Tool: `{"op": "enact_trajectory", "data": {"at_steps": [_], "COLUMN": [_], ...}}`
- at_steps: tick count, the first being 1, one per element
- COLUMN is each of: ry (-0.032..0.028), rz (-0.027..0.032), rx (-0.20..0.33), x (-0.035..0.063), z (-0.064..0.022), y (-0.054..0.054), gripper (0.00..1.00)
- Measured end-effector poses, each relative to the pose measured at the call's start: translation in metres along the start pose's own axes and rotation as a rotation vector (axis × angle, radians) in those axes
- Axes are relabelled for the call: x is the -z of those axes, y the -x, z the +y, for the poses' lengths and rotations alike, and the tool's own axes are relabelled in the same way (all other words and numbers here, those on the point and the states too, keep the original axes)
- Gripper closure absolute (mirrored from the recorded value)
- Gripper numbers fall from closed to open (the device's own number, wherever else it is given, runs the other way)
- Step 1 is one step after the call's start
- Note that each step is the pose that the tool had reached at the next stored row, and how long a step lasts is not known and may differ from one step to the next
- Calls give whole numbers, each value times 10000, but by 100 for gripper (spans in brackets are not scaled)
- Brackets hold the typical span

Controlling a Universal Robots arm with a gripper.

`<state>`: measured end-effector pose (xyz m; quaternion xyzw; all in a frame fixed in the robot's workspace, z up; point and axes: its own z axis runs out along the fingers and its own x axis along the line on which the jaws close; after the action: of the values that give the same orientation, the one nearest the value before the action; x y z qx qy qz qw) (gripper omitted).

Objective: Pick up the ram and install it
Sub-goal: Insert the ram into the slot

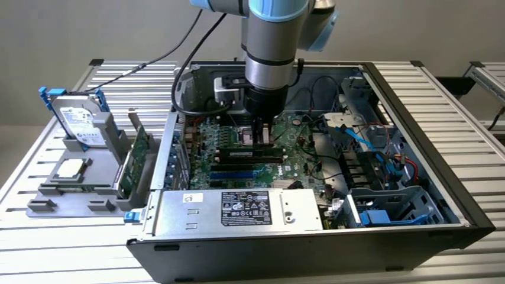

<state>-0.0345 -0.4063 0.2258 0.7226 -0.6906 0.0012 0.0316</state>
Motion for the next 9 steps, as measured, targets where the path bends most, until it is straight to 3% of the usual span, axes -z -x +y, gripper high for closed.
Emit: {"op": "enact_trajectory", "data": {"at_steps": [9], "ry": [-6], "rz": [0], "rx": [94], "x": [0], "z": [0], "y": [8], "gripper": [86]}}
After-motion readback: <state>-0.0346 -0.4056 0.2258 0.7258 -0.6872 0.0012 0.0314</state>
